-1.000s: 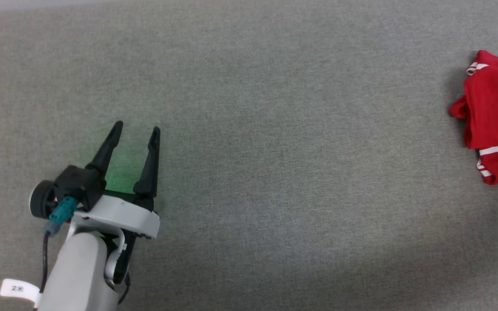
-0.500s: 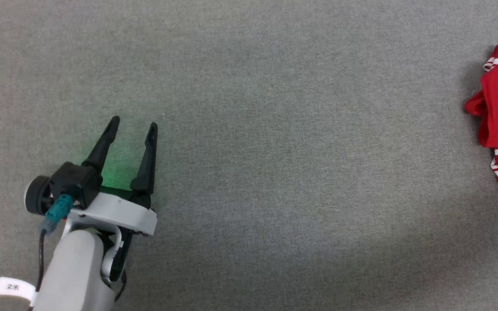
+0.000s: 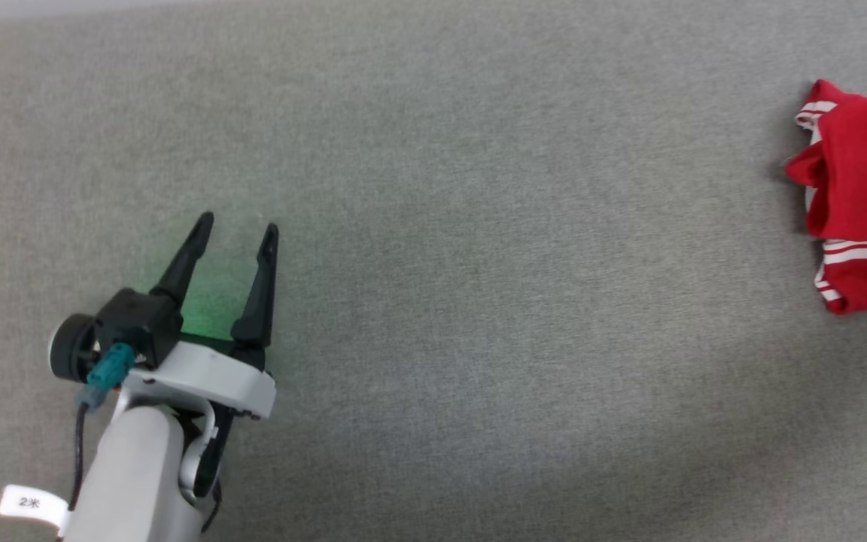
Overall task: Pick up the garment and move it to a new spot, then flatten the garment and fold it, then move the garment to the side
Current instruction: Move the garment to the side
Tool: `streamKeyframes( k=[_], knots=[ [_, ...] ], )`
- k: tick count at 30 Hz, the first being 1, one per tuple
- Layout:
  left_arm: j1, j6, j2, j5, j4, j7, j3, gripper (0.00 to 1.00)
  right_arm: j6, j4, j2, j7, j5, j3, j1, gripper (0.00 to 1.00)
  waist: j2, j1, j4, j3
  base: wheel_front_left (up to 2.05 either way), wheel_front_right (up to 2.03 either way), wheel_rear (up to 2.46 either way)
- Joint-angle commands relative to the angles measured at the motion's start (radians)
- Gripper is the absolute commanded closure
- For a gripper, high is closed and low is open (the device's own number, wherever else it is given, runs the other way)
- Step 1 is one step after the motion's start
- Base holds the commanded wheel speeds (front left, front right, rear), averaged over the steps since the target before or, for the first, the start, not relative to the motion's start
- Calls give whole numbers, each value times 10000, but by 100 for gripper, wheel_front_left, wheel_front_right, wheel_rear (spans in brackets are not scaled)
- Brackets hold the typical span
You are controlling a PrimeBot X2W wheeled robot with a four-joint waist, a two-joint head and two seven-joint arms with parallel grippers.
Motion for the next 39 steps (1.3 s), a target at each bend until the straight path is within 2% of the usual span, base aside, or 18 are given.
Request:
streamKeyframes(
  k=[1,9,20,30,39],
  knots=[
    [177,-18,-8,-42,55,-3,-17,0,-14,15,132,-117,-114,61,-96,0,0,0,-201,-250,0,0,0],
    [420,-18,-175,-160,262,-3,-119,0,-14,-11,388,-563,-16,230,62,0,0,0,-424,-1095,0,0,0],
    [1098,-18,-491,-299,478,-3,185,0,-14,-307,764,-1470,464,523,625,0,0,0,-247,-2494,0,0,0],
    [1706,-17,-795,-180,778,-3,509,0,-14,-774,1134,-2148,933,380,1843,0,0,0,790,-3767,0,0,0],
    [2170,-9,-754,-32,760,-3,963,0,-14,-1599,1345,-2287,1194,-195,2969,0,0,0,1796,-4333,0,0,0]
  ],
)
